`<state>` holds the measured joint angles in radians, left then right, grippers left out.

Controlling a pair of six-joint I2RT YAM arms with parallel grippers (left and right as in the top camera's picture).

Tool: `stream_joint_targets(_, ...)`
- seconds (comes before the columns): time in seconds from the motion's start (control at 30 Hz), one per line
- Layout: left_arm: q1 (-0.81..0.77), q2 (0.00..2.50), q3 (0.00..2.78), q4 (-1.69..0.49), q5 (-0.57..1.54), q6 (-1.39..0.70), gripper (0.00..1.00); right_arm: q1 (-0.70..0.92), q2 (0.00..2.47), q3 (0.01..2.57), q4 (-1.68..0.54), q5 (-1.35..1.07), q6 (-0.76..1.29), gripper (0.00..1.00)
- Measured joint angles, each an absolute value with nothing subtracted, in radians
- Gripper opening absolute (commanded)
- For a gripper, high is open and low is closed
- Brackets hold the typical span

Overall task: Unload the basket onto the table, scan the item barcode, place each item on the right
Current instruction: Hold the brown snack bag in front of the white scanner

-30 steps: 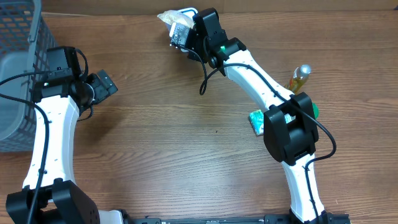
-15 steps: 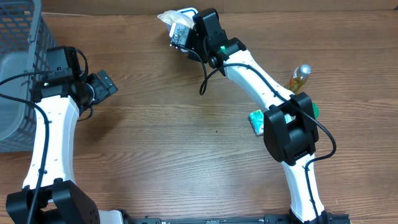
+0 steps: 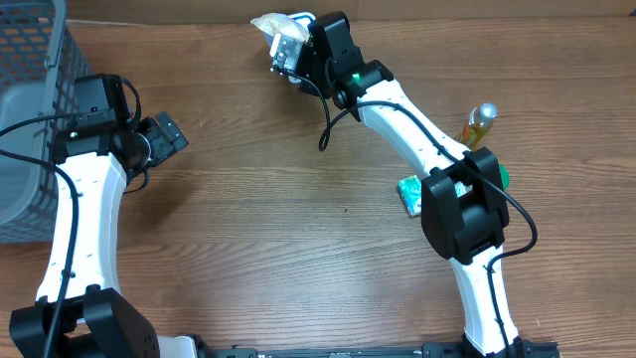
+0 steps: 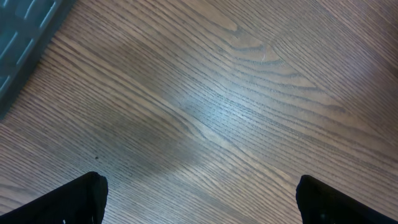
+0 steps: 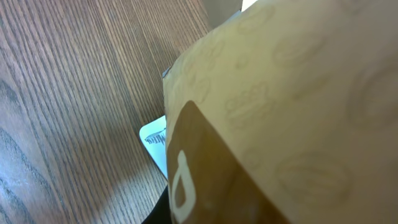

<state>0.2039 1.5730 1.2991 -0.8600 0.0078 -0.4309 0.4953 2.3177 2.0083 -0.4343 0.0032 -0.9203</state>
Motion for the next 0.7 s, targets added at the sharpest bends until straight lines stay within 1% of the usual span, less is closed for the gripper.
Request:
stream_joint_targets(0.4, 0.204, 1.573, 1.299, -0.860, 0.008, -0.431, 1.00, 0.499, 2.318, 2.008, -0.500, -0.004, -0.920, 0.06)
stream_joint_targets(0.7, 0.204, 1.573, 1.299, -0.860, 0.008, -0.431, 1.00, 0.499, 2.318, 2.008, -0.498, -0.004, -0.921, 0.07)
